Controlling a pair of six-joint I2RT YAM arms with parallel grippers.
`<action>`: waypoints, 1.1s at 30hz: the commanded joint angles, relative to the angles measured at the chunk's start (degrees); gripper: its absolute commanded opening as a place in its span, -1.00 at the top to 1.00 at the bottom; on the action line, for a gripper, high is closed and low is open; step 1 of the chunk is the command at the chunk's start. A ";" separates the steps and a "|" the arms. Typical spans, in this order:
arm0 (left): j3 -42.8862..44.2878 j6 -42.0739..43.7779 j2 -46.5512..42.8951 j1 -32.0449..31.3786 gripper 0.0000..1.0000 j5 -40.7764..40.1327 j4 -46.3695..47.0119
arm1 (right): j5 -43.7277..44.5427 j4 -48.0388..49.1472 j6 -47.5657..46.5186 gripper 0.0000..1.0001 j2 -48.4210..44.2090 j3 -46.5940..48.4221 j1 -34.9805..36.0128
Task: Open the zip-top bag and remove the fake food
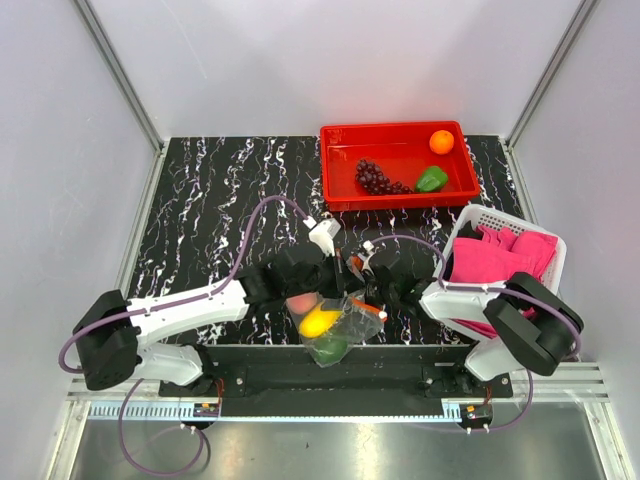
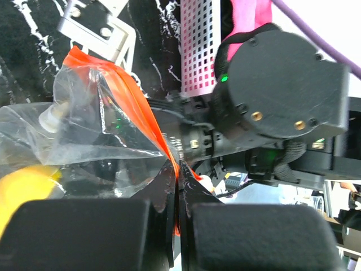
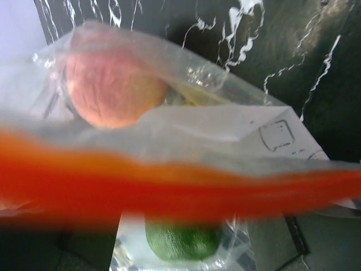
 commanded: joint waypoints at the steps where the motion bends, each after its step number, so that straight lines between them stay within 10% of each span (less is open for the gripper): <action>1: -0.13 -1.39 0.71 -0.46 1.00 1.72 6.35 | 4.87 5.42 6.48 -0.71 2.66 -0.52 0.69; 11: -3.30 -1.92 -1.04 -0.63 1.00 0.84 6.97 | 5.23 15.35 10.27 -0.39 9.00 -2.36 1.48; 21: -5.49 -1.48 -4.83 -0.55 1.00 -1.97 4.43 | 5.66 14.31 7.02 0.77 3.99 -3.16 1.48; 33: -10.06 -1.21 -15.72 -0.55 1.00 -9.00 -2.78 | 15.15 -10.38 -3.52 1.00 -18.06 3.61 1.48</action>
